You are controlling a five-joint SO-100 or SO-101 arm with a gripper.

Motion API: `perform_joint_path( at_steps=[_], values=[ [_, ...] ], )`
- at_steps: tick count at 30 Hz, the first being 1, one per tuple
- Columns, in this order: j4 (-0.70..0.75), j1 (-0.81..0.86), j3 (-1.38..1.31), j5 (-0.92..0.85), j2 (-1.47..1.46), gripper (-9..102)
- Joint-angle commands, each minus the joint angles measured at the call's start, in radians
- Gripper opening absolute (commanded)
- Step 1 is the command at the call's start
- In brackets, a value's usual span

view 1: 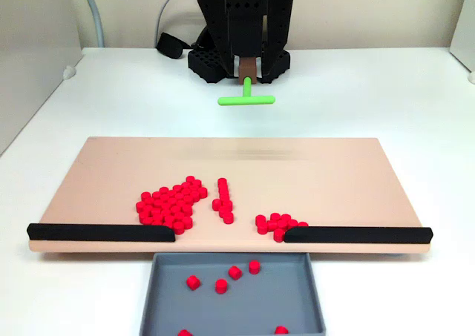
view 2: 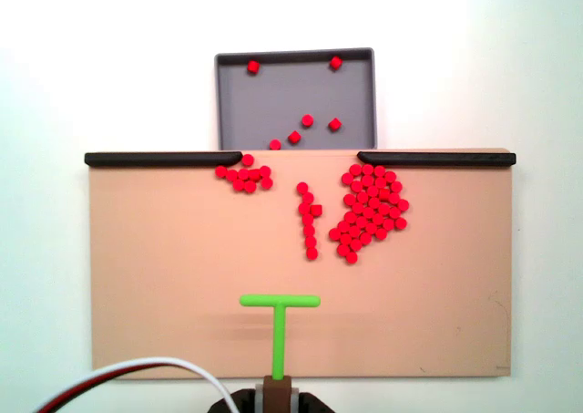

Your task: Gather the left side granules

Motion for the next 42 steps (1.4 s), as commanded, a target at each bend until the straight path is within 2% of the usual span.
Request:
perform_joint_path(
  at_steps=[1,7,16,25,30,34,42],
  values=[
    [-0.003,-0.018,-0.021,0.029,0.028,0],
    [-0.003,-0.048,-0.092,0.175,-0.035,0],
    [-0.003,-0.158,-0.397,0.764,-0.351,0],
    [0.000,-0.215,-0.512,1.315,-0.491,0],
    [0.008,-0.235,-0.531,1.551,-0.499,0],
    [0.009,-0.261,-0.543,1.686,-0.499,0],
    [0.009,-0.293,-0.609,1.755,-0.558,0]
  ],
)
